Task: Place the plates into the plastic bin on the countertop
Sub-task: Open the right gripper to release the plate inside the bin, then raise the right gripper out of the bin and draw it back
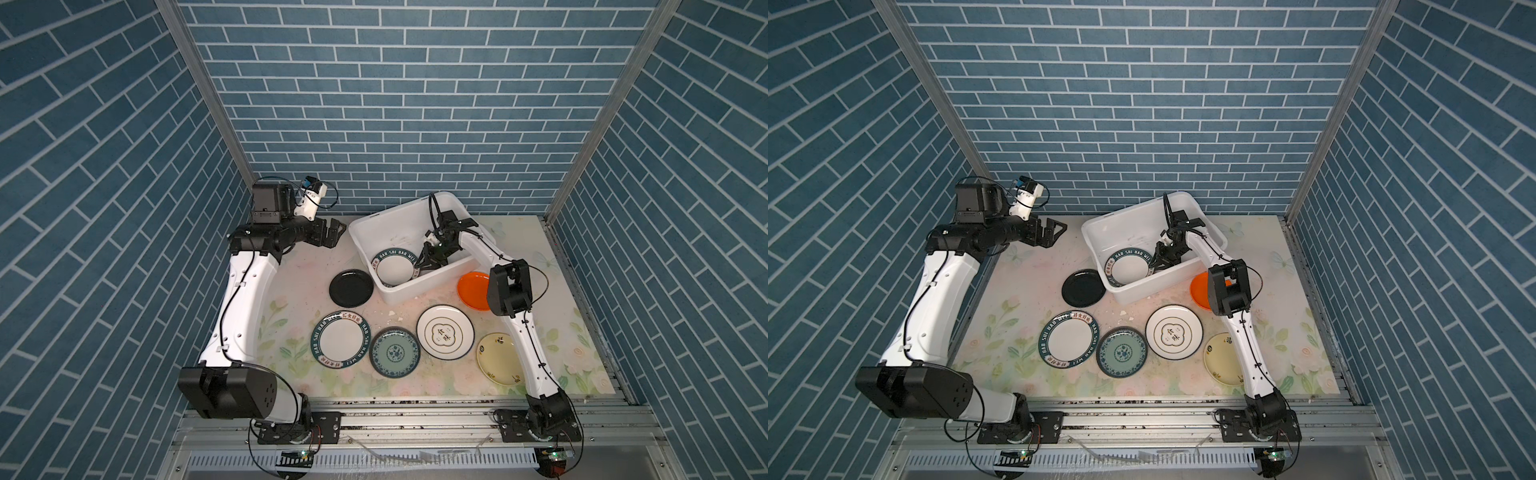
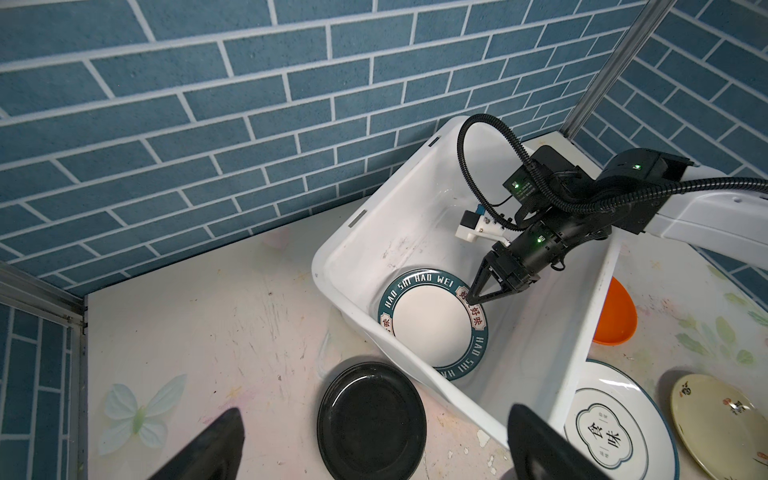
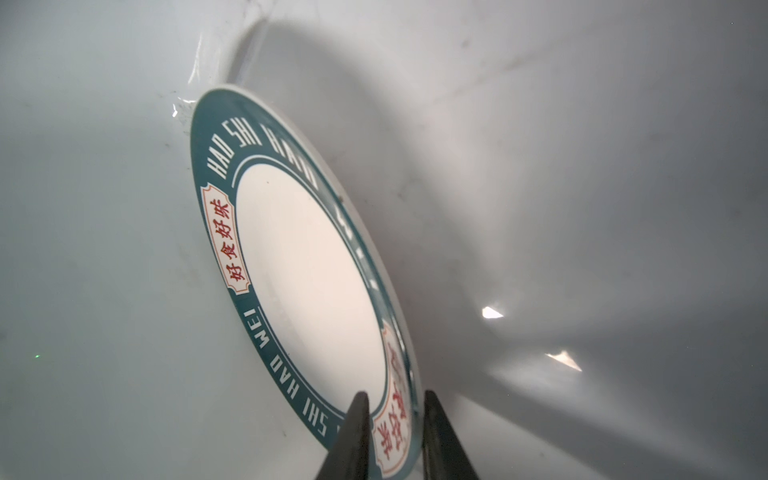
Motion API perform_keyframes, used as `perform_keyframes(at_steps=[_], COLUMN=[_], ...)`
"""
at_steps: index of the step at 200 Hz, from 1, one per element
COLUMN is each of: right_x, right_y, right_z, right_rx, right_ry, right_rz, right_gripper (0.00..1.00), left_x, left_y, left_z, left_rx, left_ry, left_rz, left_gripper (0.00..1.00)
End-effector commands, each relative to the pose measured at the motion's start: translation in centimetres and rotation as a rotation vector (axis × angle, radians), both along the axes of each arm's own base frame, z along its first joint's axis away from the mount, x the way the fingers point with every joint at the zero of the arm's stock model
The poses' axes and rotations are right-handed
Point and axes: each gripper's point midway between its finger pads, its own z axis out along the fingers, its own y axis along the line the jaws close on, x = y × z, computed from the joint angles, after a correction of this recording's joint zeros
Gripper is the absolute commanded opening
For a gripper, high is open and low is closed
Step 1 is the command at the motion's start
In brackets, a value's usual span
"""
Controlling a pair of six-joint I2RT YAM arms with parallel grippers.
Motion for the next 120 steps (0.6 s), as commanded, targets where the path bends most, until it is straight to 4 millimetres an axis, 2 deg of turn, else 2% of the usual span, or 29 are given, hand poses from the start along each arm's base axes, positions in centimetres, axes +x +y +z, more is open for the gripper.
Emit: perform_keyframes(at_steps=[1,34,59,120], right_x=[0.4,1.0,1.7,3.3], right_y=[-0.2,-1.0,-1.7,-3.7], right_z=[0.8,2.1,4.3,15.2], right_rx=[-0.015,-0.045,-0.071,-0.093], right_ry=[-0.049,-0.099,-0.164,-0.437], right_rz=[0.024,0.016,0.006,-0.069], right_gripper=[0.3,0.38,0.39,0.39], left_x=[-0.1,-0.2,-0.3,-0.7], left_y=[-0.2,-0.1,-0.1,-0.1], left_z=[-0.4,-0.3,-0.1,-0.2], left_rx=[-0.006,-0.004,0.002,-0.001], left_ry=[0.013,0.01,0.004,0.003], left_rz=[0.0,0.002,0.001,-0.002], left_gripper=[1.0,1.0,1.0,0.99])
